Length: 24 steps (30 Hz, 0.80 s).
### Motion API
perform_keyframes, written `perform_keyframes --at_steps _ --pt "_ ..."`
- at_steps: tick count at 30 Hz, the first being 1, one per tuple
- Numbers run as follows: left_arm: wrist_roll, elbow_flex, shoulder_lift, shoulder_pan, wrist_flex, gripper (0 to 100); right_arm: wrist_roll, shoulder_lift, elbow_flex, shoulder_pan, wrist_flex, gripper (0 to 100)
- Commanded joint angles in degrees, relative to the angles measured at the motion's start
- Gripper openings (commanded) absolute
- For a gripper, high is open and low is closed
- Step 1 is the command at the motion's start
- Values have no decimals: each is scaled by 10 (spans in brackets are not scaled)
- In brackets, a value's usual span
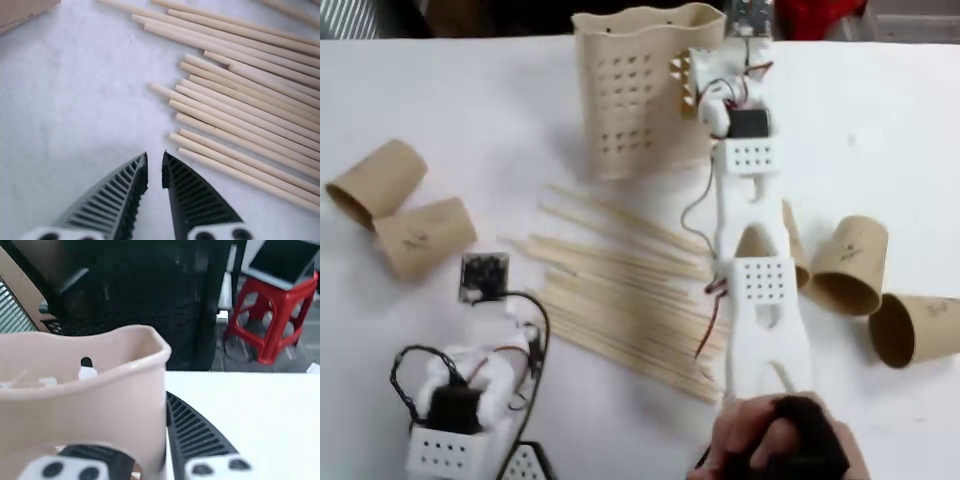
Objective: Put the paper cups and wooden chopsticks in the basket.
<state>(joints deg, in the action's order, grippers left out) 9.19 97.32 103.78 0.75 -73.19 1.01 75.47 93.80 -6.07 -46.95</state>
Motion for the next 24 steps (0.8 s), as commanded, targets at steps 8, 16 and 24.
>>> perform_keyframes --at_steps 8,16,24 --pt "-2 -3 3 -6 -3 76 16 -90 19 6 -108 15" --pt "-2 -3 3 -6 -3 76 33 -136 18 -4 -192 15" --pt "-3 -3 3 -6 -3 76 36 -161 18 -8 -223 15"
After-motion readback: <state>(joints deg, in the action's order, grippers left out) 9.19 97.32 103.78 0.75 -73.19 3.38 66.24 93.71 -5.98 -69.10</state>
